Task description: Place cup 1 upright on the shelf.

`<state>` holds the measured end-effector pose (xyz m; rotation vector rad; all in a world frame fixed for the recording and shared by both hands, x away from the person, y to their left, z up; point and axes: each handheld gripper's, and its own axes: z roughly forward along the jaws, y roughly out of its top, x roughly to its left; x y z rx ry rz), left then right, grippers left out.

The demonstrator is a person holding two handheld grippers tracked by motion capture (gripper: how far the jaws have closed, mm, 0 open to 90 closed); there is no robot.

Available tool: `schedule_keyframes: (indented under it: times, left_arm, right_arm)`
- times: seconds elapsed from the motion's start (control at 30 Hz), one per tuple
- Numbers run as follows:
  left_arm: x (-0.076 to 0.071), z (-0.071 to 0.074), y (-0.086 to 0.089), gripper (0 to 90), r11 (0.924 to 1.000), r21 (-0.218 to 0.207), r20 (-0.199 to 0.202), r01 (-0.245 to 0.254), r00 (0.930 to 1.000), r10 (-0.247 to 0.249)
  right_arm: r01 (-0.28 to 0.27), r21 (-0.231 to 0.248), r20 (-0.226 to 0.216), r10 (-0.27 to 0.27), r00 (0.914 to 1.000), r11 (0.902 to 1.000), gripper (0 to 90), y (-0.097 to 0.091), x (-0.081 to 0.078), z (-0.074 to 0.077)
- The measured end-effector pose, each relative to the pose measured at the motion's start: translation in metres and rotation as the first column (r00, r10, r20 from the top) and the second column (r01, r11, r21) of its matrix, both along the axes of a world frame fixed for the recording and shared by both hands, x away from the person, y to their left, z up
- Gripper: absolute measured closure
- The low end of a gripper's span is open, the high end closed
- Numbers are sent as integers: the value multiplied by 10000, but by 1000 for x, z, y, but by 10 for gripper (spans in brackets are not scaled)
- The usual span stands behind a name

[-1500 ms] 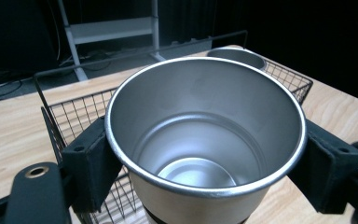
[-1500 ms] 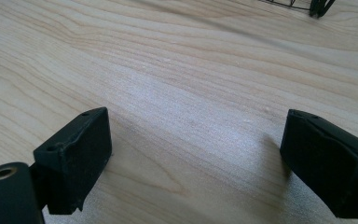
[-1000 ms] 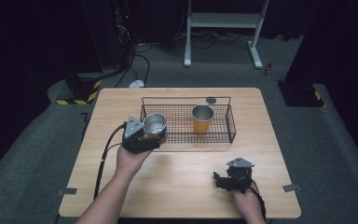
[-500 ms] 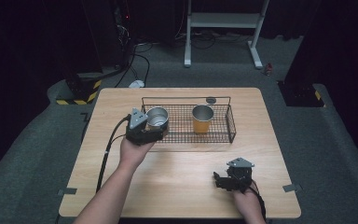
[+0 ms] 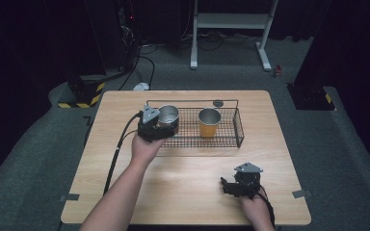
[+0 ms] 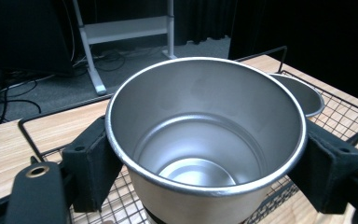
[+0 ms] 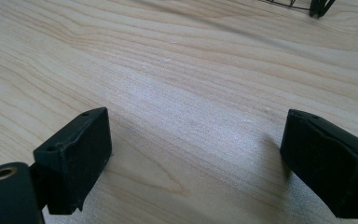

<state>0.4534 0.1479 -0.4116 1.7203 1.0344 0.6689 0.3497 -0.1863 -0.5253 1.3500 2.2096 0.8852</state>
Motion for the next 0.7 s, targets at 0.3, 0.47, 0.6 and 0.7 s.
schedule_keyframes:
  times: [0.3,0.47,0.6,0.7]
  left_arm:
    - [16,-3,-3,188,9994,-241,-325,-262,9991,254]
    - [22,-5,-3,188,9990,-176,-488,-408,9980,399]
    - [26,-5,-4,188,9984,-199,-513,-536,9973,525]
    - [30,-7,-7,187,9987,1,-631,-511,9967,510]
  right_arm:
    - [1,2,0,-1,10000,10000,86,0,0,0]
    - [2,6,-1,-2,10000,10000,86,0,0,0]
    - [2,4,0,-2,10000,10000,86,0,0,0]
    - [35,40,-42,-35,10000,10000,87,0,0,0]
